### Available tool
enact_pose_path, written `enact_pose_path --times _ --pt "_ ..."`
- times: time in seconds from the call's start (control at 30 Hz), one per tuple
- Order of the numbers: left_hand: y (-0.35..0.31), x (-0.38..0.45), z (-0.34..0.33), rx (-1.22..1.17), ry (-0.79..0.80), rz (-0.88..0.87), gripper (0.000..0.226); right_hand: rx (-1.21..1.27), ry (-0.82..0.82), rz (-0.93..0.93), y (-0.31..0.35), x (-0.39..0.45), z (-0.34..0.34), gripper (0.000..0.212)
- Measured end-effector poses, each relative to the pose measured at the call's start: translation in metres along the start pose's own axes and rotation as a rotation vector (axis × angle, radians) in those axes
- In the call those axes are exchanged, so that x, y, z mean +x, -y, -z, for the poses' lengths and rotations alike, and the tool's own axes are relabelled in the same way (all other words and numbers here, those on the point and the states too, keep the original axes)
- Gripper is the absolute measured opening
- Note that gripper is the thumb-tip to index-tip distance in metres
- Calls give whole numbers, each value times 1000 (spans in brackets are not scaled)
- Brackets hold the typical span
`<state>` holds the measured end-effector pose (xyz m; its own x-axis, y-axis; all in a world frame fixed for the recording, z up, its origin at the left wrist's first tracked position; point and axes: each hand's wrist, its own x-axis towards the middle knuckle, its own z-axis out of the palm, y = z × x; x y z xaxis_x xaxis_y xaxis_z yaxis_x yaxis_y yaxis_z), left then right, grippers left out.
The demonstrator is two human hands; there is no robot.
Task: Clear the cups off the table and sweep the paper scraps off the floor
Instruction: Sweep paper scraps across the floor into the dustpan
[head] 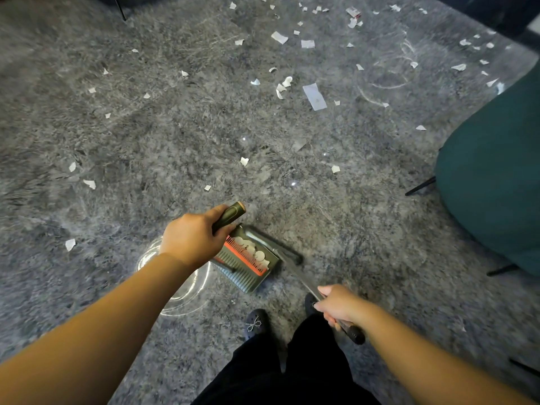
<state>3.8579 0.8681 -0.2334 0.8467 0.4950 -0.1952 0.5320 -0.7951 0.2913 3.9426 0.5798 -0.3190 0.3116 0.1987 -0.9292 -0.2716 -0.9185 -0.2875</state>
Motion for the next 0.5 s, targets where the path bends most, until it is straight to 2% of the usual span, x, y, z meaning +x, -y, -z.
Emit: enact_pose_path --times 0.27,0.5 --pt "-1 14 9 10 14 16 49 196 9 -5 -5 -14 15 63" --pt "-16 43 18 -58 -31 32 49 350 -170 59 2 -9 56 60"
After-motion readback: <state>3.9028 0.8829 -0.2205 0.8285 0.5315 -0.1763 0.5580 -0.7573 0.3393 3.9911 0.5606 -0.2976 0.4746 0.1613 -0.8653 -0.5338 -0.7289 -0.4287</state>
